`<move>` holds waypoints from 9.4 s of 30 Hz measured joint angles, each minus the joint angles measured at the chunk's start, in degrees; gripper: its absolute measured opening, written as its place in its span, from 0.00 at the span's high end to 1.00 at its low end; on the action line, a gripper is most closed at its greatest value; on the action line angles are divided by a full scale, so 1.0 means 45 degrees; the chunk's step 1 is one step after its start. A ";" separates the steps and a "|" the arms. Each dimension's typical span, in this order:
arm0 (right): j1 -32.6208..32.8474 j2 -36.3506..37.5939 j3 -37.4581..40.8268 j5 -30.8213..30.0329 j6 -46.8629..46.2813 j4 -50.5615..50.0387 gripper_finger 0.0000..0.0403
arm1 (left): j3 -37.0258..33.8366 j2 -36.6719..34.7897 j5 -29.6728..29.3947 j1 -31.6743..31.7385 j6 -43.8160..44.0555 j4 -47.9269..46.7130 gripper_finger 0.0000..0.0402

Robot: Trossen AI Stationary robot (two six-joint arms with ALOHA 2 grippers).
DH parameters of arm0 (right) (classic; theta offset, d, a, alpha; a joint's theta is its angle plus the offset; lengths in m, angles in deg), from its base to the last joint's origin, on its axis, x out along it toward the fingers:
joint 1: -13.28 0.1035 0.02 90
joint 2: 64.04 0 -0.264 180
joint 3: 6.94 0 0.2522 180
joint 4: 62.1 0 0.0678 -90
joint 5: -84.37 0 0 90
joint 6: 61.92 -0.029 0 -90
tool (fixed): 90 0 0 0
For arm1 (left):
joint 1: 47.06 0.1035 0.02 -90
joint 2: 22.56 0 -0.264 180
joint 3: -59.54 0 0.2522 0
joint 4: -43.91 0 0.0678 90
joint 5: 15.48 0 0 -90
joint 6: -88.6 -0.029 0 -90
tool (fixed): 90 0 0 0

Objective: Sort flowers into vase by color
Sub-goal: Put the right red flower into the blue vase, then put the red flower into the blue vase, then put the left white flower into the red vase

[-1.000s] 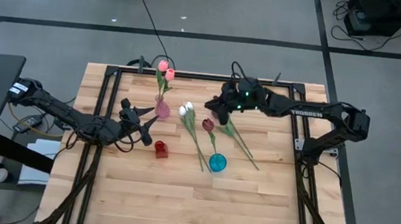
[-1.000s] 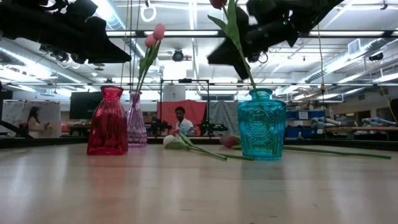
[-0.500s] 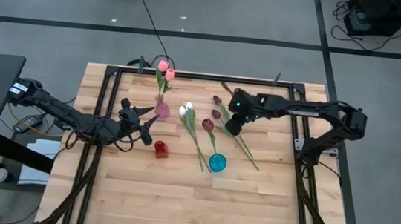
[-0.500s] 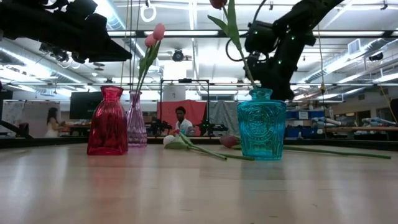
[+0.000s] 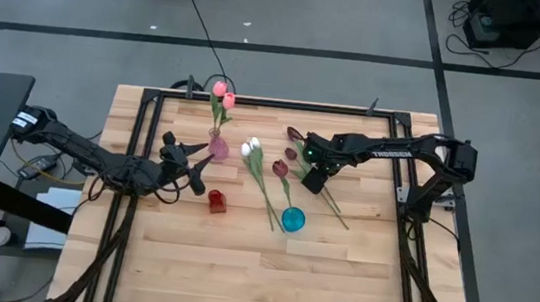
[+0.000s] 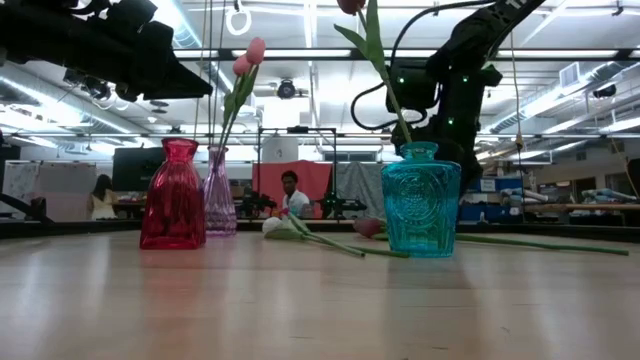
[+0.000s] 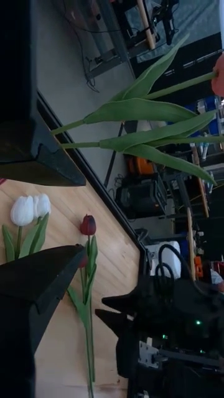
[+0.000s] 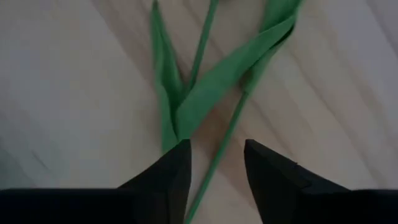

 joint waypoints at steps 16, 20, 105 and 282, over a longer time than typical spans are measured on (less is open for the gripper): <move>-0.0256 -0.1582 -0.0403 -0.1080 0.0866 0.1095 0.61 | 0.0000 0.0015 0.0206 -0.0010 0.0098 -0.0314 0.58; -0.0335 -0.1730 -0.0423 -0.1235 0.1084 0.1272 0.61 | -0.0003 0.0015 0.0201 -0.0005 0.0098 -0.0303 0.58; 0.5116 0.5284 0.7786 0.0673 0.3441 1.9612 0.92 | 0.0002 0.0010 -0.0595 0.0000 -0.0057 -0.0607 0.58; 0.1015 1.3177 1.1878 -0.5257 0.8178 1.9169 0.51 | 1.2315 1.3095 0.8128 0.3723 1.1857 -1.1268 0.60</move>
